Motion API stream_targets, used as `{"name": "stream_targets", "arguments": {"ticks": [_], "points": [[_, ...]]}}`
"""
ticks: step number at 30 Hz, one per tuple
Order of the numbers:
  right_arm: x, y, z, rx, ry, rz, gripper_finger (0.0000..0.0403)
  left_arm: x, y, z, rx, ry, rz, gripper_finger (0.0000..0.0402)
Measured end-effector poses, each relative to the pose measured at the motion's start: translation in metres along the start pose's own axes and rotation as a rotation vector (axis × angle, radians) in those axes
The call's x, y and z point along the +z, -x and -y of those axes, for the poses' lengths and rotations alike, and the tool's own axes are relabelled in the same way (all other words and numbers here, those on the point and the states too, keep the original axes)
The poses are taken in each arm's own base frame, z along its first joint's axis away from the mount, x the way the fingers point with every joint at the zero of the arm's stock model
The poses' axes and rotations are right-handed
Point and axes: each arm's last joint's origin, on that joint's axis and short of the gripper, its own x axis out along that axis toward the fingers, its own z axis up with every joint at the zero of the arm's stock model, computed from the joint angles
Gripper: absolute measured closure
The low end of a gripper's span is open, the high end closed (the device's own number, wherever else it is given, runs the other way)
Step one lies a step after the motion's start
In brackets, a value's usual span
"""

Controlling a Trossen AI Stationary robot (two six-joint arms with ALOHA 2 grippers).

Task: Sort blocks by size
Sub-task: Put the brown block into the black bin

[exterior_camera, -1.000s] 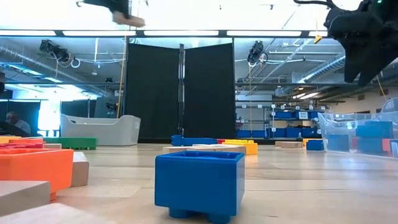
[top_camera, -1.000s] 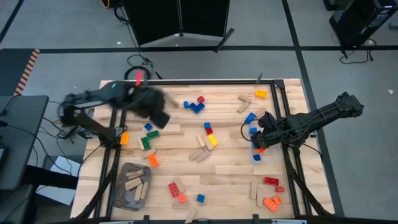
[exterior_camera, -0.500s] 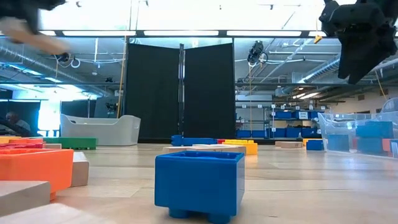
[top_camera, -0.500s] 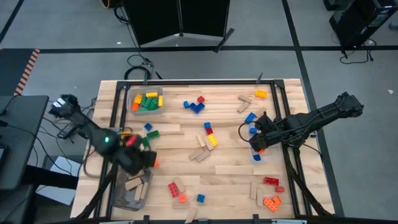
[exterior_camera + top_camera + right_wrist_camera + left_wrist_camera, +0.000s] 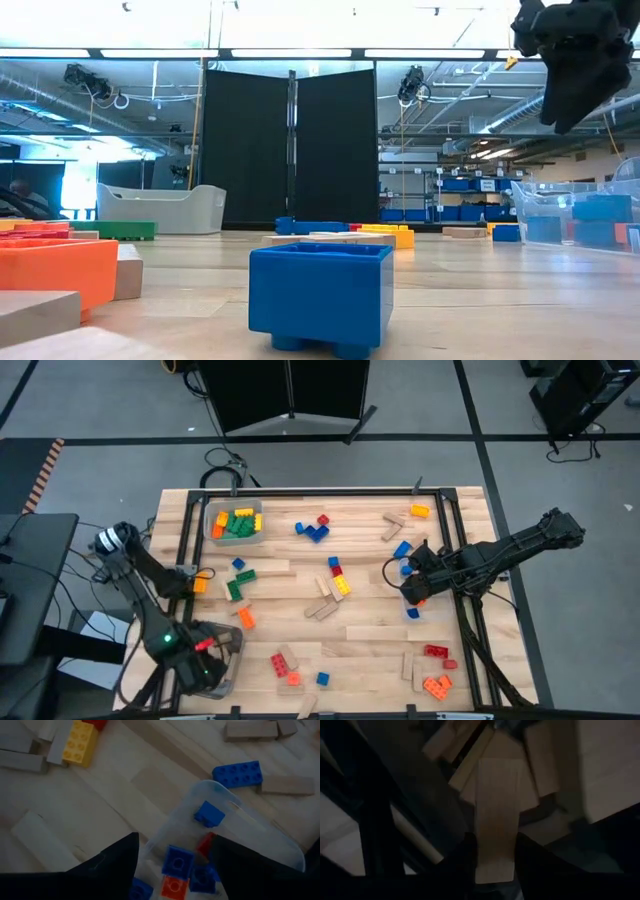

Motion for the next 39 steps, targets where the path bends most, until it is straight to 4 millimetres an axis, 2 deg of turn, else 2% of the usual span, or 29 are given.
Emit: {"name": "stream_targets", "arguments": {"ticks": [6, 11, 27, 39], "points": [[0.002, 0.000, -0.003, 0.021, 0.008, 0.030, 0.0143, -0.010, -0.014, 0.011, -0.033, -0.097, -0.007, 0.0280], [0.002, 0.000, -0.003, 0.026, 0.012, 0.032, 0.0145, -0.012, -0.020, 0.017, -0.052, -0.106, -0.014, 0.0268], [0.002, 0.000, -0.004, 0.031, 0.009, 0.035, 0.0147, -0.012, -0.020, 0.017, -0.048, -0.099, -0.021, 0.0261], [0.002, 0.000, -0.004, 0.032, 0.012, 0.035, 0.0147, -0.012, -0.020, 0.017, -0.048, -0.096, -0.023, 0.0218]]}}
